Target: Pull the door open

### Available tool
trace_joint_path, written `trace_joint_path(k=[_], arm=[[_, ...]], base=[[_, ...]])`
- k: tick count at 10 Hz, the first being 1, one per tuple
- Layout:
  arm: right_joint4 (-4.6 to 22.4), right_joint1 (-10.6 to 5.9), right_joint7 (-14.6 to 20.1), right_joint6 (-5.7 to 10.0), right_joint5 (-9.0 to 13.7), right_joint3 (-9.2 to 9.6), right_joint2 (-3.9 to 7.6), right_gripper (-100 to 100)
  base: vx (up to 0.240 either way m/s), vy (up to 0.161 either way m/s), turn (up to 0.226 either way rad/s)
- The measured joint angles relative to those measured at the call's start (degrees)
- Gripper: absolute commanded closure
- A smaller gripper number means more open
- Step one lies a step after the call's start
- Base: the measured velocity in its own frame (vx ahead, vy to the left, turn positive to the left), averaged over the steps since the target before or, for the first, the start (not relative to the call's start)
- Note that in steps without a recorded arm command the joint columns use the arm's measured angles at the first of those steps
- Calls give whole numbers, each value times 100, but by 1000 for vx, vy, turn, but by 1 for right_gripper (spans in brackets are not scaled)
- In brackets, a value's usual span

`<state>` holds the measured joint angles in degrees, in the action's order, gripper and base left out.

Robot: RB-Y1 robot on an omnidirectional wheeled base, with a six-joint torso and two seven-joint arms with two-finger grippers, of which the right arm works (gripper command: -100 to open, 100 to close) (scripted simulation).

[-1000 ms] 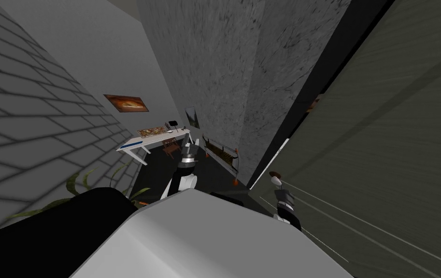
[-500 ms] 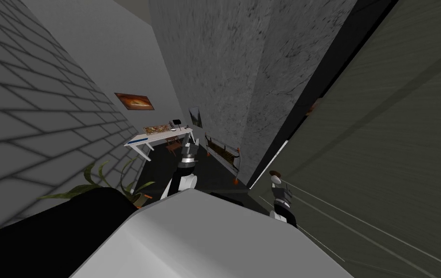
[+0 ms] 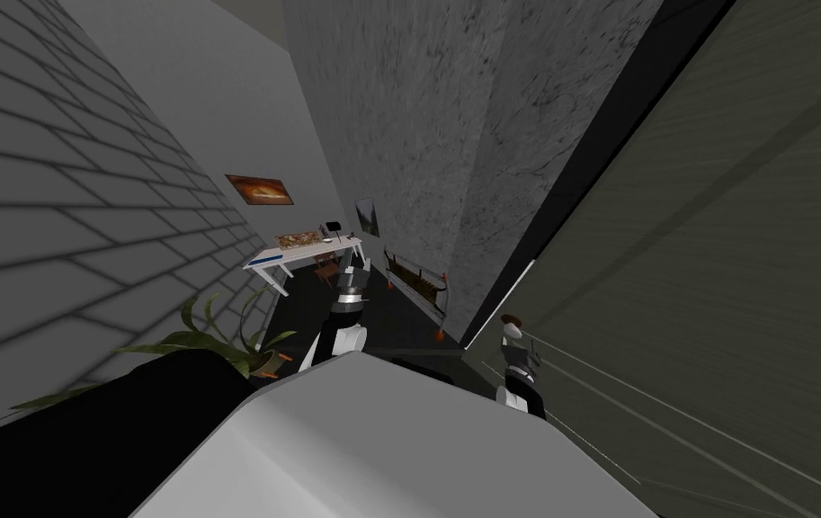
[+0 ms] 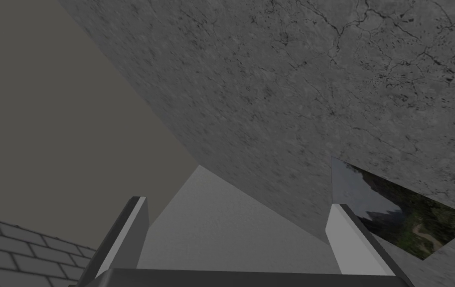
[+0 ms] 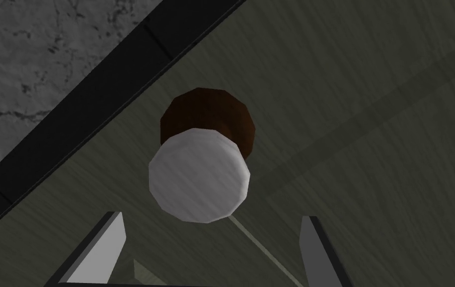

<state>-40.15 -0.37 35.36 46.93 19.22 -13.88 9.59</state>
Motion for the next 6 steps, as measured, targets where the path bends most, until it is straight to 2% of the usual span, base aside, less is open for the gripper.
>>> trace_joint_path(k=[6], arm=[[-35, -88, 840, 15, 361, 129, -120, -100]], base=[[-55, -10, 42]])
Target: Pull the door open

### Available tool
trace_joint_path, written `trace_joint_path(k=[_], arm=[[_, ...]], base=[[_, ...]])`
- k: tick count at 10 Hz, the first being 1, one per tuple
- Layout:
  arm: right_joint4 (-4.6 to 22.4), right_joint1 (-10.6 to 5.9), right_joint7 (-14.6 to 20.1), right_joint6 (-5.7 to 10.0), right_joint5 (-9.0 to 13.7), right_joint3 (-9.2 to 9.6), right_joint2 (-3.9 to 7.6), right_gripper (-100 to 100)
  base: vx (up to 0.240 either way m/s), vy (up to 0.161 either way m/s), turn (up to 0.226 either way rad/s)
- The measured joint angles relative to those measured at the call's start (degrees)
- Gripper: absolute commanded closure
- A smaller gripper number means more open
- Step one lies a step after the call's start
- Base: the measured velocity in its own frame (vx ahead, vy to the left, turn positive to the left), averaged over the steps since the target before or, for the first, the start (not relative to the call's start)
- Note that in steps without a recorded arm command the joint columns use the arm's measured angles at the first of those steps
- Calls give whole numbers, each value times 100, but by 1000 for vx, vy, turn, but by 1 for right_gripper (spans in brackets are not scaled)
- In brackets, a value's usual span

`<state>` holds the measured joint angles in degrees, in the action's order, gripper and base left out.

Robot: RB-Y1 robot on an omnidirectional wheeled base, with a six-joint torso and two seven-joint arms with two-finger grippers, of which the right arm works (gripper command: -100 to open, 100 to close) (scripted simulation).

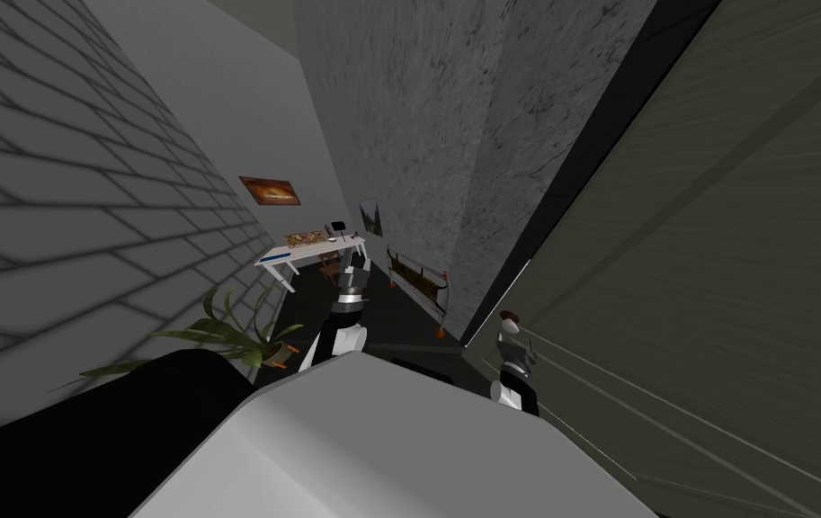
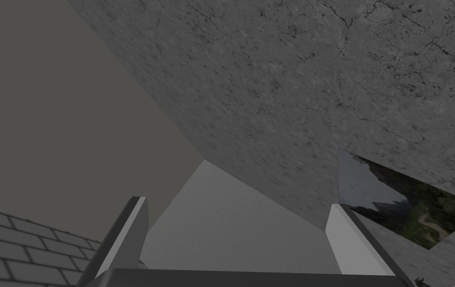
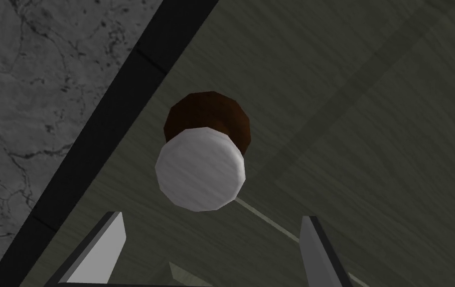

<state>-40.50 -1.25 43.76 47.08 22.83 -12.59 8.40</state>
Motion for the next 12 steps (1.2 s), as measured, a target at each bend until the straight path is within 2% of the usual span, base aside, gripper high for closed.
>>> trace_joint_path(k=[4, 8, 12], arm=[[74, -123, 598, 50, 274, 98, -74, -100], [-39, -140, 1160, 22, 522, 184, -176, -100], [12, -229, 1776, 67, 757, 274, -243, -100]], base=[[-60, -8, 40], [-70, -7, 43], [-67, -6, 41]])
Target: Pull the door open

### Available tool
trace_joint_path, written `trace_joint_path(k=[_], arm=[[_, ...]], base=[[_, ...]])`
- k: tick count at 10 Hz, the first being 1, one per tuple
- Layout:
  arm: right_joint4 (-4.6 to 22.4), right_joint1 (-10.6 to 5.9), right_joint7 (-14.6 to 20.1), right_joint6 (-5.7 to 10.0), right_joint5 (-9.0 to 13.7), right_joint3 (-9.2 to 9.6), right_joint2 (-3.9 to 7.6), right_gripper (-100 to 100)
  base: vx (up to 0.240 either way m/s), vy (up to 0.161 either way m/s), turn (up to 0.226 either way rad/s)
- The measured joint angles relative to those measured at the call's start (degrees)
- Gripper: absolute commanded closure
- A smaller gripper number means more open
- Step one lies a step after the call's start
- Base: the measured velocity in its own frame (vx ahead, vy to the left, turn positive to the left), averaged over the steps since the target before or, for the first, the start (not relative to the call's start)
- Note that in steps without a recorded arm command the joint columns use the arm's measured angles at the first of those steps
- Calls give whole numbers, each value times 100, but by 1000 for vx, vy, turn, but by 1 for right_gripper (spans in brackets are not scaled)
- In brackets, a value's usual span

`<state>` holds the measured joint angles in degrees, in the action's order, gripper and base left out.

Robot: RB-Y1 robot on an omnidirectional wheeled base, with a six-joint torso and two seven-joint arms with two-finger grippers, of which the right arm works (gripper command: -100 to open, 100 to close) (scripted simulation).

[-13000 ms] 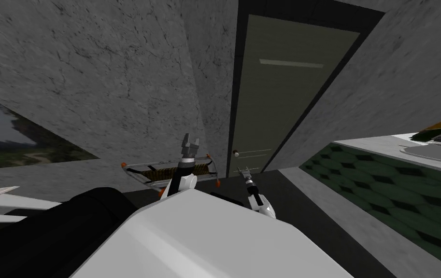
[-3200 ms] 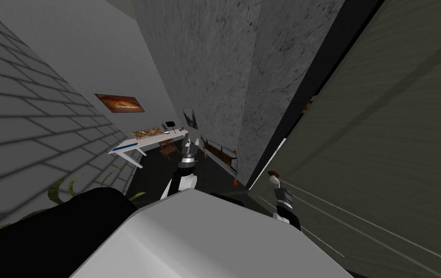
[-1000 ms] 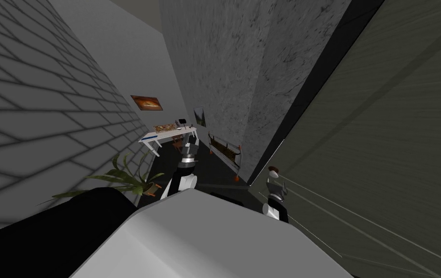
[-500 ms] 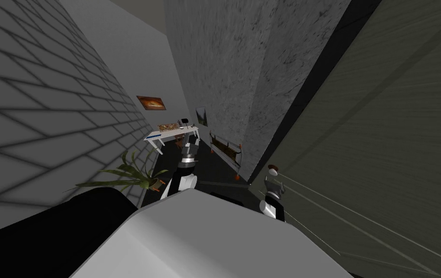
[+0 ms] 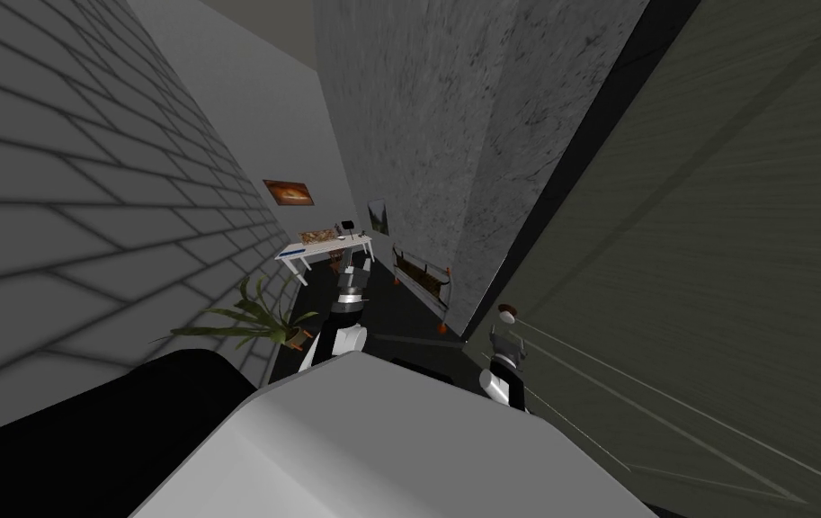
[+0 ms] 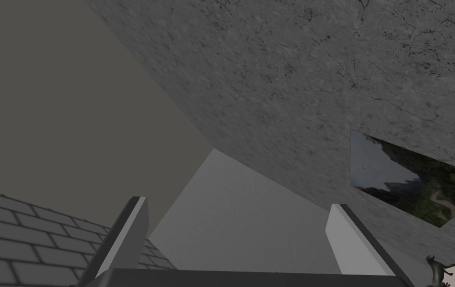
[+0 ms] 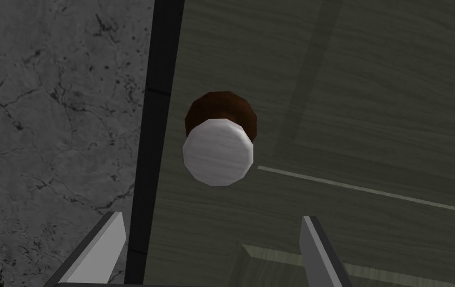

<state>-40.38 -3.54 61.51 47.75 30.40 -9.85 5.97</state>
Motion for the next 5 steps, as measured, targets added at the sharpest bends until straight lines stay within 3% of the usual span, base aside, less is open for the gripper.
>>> trace_joint_path(k=[5], arm=[[-79, -53, 725, -14, 292, 98, -109, -100]], base=[[-62, -5, 26]])
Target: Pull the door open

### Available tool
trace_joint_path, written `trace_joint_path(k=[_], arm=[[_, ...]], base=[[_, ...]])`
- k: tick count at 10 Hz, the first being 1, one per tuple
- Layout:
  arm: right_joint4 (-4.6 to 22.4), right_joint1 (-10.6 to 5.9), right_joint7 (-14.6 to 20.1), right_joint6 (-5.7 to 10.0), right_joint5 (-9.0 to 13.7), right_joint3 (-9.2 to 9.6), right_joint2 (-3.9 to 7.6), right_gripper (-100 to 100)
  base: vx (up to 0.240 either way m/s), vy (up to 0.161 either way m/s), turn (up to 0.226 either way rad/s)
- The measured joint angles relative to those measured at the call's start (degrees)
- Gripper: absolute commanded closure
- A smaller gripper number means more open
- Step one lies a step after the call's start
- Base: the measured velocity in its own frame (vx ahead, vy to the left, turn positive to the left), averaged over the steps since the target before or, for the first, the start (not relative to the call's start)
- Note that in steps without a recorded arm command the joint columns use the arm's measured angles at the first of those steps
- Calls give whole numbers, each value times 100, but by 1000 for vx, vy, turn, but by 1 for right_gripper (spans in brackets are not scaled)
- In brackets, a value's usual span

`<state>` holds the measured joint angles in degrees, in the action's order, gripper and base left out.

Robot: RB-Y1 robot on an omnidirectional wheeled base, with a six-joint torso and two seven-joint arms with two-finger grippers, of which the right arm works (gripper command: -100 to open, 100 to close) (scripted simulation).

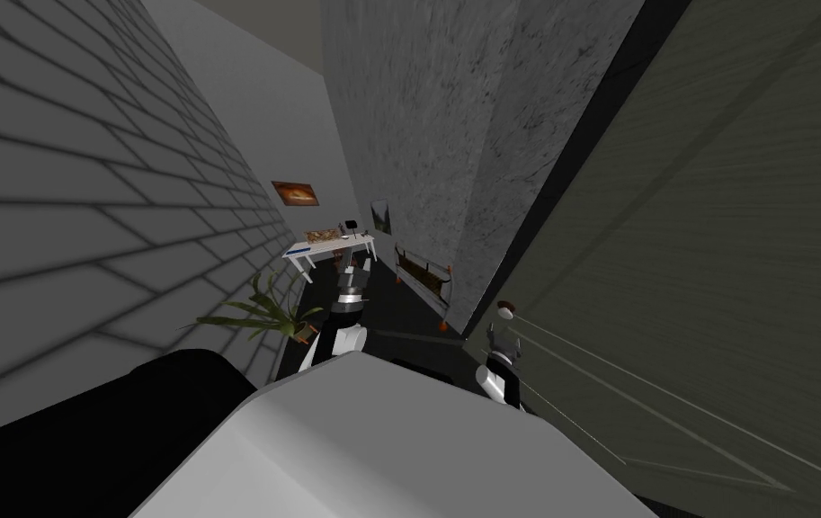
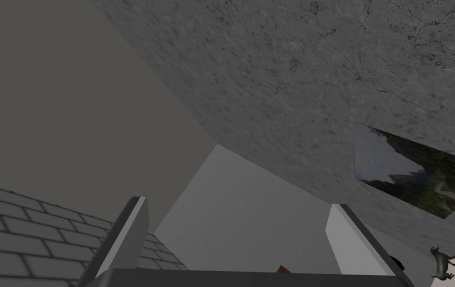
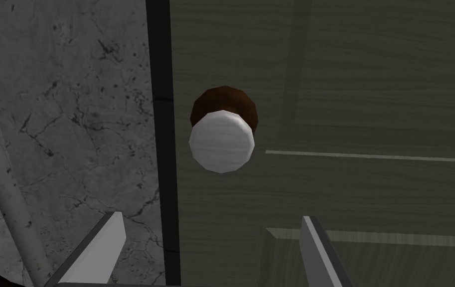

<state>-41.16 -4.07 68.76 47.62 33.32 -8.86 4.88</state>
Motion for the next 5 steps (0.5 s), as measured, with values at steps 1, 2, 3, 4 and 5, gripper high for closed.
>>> trace_joint_path(k=[1, 2, 3, 4, 5], arm=[[-2, 0, 21, -1, 4, 2, -2, -100], [-44, 59, 71, -30, 14, -4, 71, -100], [20, 90, 185, -3, 11, 11, 158, -100], [-30, 197, 310, -8, 15, 20, 264, -100], [49, 203, 432, 12, 17, 27, 360, -100]], base=[[116, 4, 40], [176, 11, 37], [184, -9, 43], [168, -17, 32], [132, -9, 31]])
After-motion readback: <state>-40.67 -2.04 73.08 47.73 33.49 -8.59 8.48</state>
